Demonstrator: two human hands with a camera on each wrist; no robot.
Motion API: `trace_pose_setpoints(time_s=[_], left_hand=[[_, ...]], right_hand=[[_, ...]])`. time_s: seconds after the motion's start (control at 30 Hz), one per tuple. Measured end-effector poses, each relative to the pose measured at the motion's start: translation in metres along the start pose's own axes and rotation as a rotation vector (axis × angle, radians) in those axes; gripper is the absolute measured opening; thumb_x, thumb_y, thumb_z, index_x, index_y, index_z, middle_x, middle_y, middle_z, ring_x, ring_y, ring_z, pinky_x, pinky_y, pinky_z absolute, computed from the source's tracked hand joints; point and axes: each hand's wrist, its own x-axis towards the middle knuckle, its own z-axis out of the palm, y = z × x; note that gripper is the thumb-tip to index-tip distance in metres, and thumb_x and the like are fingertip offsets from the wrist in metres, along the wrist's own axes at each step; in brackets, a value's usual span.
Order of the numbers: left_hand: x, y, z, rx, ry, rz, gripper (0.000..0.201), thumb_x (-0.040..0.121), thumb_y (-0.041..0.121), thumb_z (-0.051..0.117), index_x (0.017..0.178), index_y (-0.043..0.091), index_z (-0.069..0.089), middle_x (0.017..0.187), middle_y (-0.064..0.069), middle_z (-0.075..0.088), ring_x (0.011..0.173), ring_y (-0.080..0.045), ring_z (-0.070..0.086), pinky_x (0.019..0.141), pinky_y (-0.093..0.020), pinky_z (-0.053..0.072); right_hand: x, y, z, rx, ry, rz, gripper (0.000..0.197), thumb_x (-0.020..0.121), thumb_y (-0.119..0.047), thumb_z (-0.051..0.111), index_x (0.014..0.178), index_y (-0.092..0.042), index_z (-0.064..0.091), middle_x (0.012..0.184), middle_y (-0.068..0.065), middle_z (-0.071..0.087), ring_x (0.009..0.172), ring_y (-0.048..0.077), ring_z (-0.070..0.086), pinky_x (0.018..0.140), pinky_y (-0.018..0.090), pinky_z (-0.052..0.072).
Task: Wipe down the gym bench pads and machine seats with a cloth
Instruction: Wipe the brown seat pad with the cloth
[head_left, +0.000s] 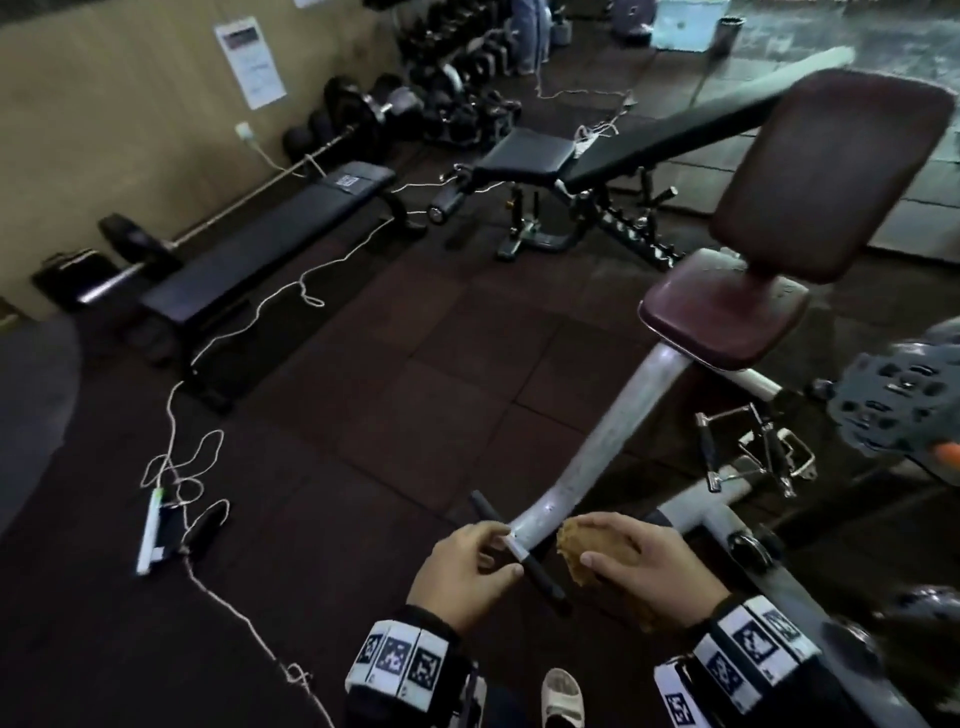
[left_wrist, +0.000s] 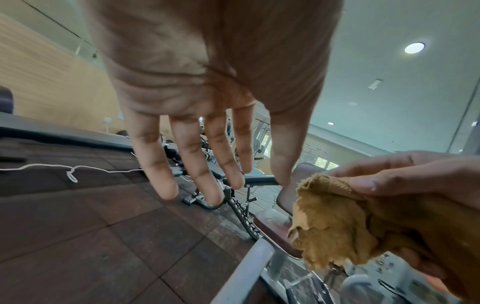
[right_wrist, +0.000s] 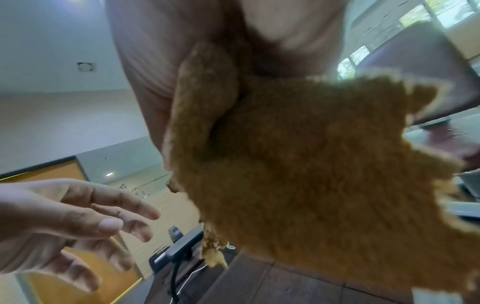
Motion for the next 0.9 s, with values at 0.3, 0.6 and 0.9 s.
trace_pose_setpoints(time_s=[0.3, 0.6, 0.9], left_hand=[[0.038, -0.013, -0.029, -0.057, 0.124, -0.136, 0.035, 0.077, 0.031, 0.074, 0.11, 0.035, 0.062, 0.095, 0.02, 0.063, 0.082, 0.007, 0.06, 0.08, -0.02, 0.051], [0.127, -0.058, -0.118, -0.049, 0.123, -0.156, 0.031, 0.077, 0.034, 0.073, 0.104, 0.041, 0.06, 0.097, 0.02, 0.062, 0.083, 0.008, 0.059, 0.081, -0.02, 0.051], [0.245, -0.102, -0.25, 0.094, 0.017, -0.101, 0.026, 0.079, 0.035, 0.07, 0.103, 0.035, 0.061, 0.099, 0.018, 0.062, 0.087, 0.0, 0.061, 0.084, -0.029, 0.051]], right_hand=[[0.079, -0.025, -0.001, -0.063, -0.129, -0.093, 0.033, 0.08, -0.027, 0.072, 0.111, -0.033, 0.065, 0.101, -0.015, 0.069, 0.098, -0.004, 0.061, 0.092, 0.025, 0.048], [0.2, -0.075, 0.03, -0.069, -0.193, -0.094, 0.032, 0.081, -0.028, 0.071, 0.112, -0.035, 0.064, 0.101, -0.015, 0.069, 0.097, -0.003, 0.061, 0.091, 0.023, 0.049], [0.341, -0.144, 0.068, -0.052, -0.057, -0.072, 0.032, 0.078, -0.029, 0.074, 0.104, -0.045, 0.064, 0.096, -0.023, 0.069, 0.091, -0.012, 0.061, 0.085, 0.01, 0.046]])
